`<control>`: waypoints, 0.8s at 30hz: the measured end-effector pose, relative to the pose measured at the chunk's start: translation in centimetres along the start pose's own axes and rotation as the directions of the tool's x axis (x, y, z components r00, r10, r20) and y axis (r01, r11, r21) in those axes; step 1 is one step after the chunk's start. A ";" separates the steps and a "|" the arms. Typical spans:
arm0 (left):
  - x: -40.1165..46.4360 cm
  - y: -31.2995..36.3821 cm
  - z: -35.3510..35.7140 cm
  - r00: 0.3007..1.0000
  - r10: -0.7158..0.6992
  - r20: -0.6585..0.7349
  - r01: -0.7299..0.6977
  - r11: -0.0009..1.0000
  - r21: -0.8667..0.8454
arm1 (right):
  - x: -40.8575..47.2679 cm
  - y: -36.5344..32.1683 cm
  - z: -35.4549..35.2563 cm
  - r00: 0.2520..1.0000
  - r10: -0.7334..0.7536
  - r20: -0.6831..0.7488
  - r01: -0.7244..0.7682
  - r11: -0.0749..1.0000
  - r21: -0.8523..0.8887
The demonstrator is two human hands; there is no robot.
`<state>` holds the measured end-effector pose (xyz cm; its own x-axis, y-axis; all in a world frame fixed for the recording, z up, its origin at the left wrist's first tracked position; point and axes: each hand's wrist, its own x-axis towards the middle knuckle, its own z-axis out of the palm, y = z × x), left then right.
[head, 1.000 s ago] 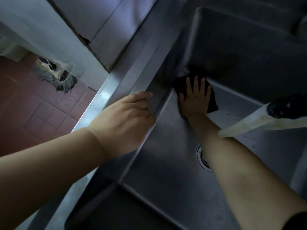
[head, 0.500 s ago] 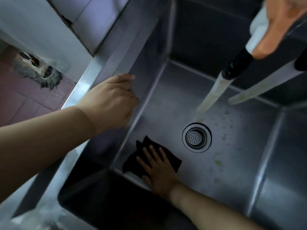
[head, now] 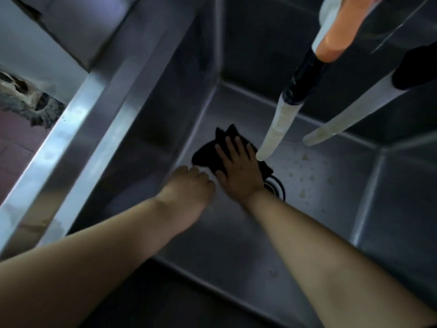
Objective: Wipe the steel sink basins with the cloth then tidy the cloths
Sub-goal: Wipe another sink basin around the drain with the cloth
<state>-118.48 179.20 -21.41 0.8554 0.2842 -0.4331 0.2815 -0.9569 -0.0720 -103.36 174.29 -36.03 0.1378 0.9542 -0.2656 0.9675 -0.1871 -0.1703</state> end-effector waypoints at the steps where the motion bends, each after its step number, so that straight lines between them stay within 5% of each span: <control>1: 0.5 0.7 1.2 0.992 -0.055 0.113 0.060 0.997 -0.039 | 0.6 1.1 -0.5 0.998 0.059 -0.011 -0.059 0.998 0.005; 12: 2.4 4.2 7.1 0.904 -0.168 0.394 0.179 0.984 0.007 | -8.4 10.7 -1.4 0.934 0.350 -0.072 -0.354 0.934 -0.051; 20: 2.7 4.9 8.3 0.909 -0.167 0.382 0.183 0.983 -0.005 | -17.7 4.6 2.8 0.892 0.451 -0.016 -0.451 0.890 -0.065; 24: 2.4 4.6 8.2 0.914 -0.153 0.375 0.183 0.982 -0.045 | -18.4 0.2 4.0 0.922 0.386 0.005 -0.385 0.921 -0.054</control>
<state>-118.70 174.99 -30.18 0.5755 0.3838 -0.7222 0.4528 -0.8849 -0.1095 -106.56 155.72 -34.99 0.4997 0.8066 -0.3157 0.8496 -0.5275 -0.0031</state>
